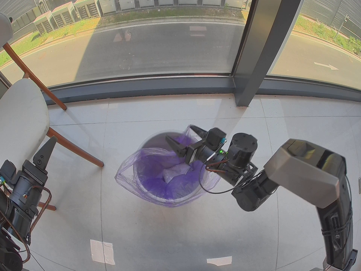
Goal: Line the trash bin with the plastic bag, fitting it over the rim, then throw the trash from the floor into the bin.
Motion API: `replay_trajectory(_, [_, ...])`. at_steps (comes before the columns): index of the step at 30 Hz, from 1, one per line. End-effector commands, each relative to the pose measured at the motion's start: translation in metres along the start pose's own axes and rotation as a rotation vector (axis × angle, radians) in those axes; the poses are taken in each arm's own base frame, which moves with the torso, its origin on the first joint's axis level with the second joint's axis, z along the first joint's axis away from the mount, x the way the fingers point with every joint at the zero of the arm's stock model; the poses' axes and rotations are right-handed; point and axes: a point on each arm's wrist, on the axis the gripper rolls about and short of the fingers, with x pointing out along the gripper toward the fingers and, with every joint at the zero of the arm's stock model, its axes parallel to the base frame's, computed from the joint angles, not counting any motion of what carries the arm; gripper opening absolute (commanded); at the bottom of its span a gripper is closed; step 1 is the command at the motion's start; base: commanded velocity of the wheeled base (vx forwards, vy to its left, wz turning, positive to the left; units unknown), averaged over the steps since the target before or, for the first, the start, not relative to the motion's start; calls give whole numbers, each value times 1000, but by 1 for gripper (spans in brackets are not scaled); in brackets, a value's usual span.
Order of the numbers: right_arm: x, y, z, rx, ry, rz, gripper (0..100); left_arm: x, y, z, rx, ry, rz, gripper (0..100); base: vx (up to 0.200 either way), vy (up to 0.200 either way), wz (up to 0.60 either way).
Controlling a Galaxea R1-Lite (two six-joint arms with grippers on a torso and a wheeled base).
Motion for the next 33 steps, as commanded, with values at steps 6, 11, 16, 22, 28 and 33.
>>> replay_trajectory(6, [-105,-3,170,-70,-207,-148,100,-17,3,8,14,-19,17,100,0,0,0])
replay_trajectory(11, [-171,-14,200,-108,-237,-272,100,-26,0,12,12,-33,-6,100,0,0,0])
replay_trajectory(16, [-253,-13,218,-163,-277,-443,100,-34,-3,19,58,-84,-34,100,0,0,0])
replay_trajectory(22, [-325,15,214,-217,-316,-567,100,-49,-4,33,189,-189,-49,100,0,0,0])
replay_trajectory(28, [-367,47,210,-289,-351,-638,100,-86,2,33,375,-167,-30,100,0,0,0])
replay_trajectory(33, [-404,86,197,-296,-295,-656,100,-147,20,15,536,-79,-87,100,0,0,0])
